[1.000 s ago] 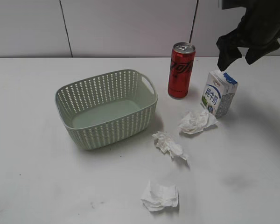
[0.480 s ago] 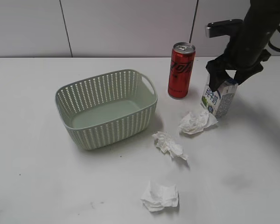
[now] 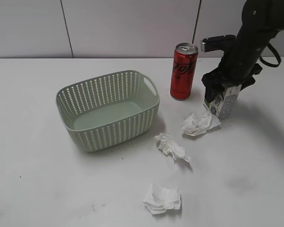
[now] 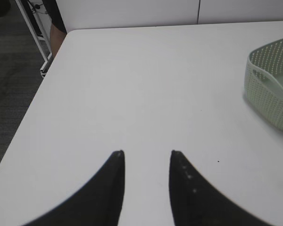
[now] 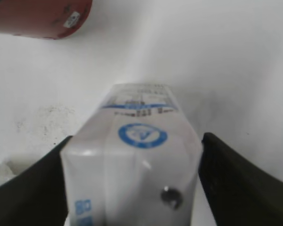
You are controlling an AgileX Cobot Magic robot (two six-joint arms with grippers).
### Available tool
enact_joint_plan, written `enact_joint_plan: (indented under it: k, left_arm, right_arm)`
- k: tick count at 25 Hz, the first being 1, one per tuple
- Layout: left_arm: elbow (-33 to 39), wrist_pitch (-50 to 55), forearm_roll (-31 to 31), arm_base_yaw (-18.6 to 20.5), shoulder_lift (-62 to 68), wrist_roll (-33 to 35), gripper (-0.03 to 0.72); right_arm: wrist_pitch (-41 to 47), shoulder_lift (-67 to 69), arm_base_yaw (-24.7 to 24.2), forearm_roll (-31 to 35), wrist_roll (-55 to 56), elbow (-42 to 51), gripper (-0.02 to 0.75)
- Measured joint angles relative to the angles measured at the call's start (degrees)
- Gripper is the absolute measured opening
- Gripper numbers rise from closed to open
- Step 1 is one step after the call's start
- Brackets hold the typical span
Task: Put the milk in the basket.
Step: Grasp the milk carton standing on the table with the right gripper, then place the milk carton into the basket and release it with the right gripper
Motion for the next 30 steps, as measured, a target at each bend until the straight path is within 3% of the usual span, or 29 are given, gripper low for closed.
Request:
enact_joint_plan:
  k: [5,11,17,25,30]
  left_arm:
    - [0.0,0.0,0.0,0.0,0.0,0.0,0.239]
    - [0.0,0.0,0.0,0.0,0.0,0.0,0.239]
    - [0.0,0.0,0.0,0.0,0.0,0.0,0.239]
    - [0.0,0.0,0.0,0.0,0.0,0.0,0.239]
    - [0.0,0.0,0.0,0.0,0.0,0.0,0.239]
  right_arm:
    - [-0.5,0.4,0.0,-0.1,0.0,-0.1,0.561]
    - [-0.7,0.7,0.0,0.1,0.0,-0.1,0.363]
    - [2.4,1.4,0.0,0.1,-0.1,-2.5,0.356]
    - [17.8,2.0,0.1,0.0,-0.1,-15.9,0.354]
    - [18.8,-1.9,0.1,0.5,-0.1,-18.8,0.354]
